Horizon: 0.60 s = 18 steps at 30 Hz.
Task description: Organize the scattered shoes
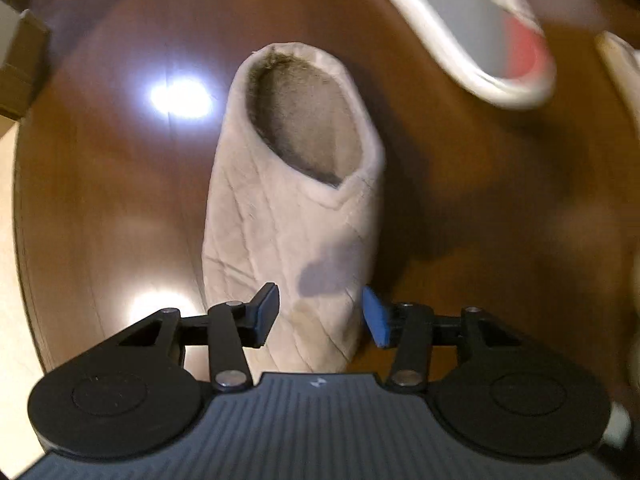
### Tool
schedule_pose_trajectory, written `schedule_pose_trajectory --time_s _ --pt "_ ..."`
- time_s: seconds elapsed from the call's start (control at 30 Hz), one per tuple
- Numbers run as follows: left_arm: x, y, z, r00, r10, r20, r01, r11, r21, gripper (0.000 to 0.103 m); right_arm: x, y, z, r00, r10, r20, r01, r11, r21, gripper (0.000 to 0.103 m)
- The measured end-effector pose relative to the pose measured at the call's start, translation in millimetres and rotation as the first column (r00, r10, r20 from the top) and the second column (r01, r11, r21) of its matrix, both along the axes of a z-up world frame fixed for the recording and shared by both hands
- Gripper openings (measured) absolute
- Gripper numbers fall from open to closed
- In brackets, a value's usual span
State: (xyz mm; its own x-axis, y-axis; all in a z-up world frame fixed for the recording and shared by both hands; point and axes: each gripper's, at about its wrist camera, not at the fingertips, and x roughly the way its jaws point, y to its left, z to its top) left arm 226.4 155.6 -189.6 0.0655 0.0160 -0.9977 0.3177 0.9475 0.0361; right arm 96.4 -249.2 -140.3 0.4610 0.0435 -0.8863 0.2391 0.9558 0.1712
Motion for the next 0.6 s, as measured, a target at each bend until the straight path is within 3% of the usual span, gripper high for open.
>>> schedule_pose_trajectory --time_s 0.07,0.17,0.23,0.37,0.4,0.47,0.53,0.6 --pt "-19 8 17 0.999 0.012 0.051 -0.012 1.0 -0.015 0.073 21 32 -8 0.998 0.058 -0.017 -0.057 0.995 0.081 0.102" --pt "-10 29 28 0.991 0.091 0.097 -0.089 0.996 -0.026 0.073 58 84 -27 0.99 0.132 -0.049 -0.118 0.967 0.225 0.097" --pt "9 47 35 0.972 0.191 0.14 -0.187 0.982 -0.04 0.073 87 120 -41 0.983 0.174 -0.065 -0.145 0.938 0.315 0.094" --pt "35 87 42 0.907 0.39 0.161 -0.379 0.921 -0.094 0.073 146 191 -51 0.953 0.301 0.027 -0.286 0.871 0.4 0.071" --pt "37 98 42 0.891 0.424 0.163 -0.413 0.906 -0.097 0.072 154 208 -49 0.931 0.358 0.075 -0.359 0.852 0.38 0.071" --pt "38 112 40 0.864 0.474 0.17 -0.465 0.881 -0.09 0.072 172 249 -50 0.839 0.518 0.165 -0.542 0.772 0.332 0.07" --pt "29 124 34 0.845 0.513 0.153 -0.507 0.858 -0.081 0.072 185 278 -61 0.768 0.617 0.175 -0.636 0.701 0.323 0.065" --pt "23 132 29 0.84 0.526 0.135 -0.521 0.85 -0.075 0.072 197 301 -80 0.74 0.659 0.135 -0.662 0.679 0.317 0.059"
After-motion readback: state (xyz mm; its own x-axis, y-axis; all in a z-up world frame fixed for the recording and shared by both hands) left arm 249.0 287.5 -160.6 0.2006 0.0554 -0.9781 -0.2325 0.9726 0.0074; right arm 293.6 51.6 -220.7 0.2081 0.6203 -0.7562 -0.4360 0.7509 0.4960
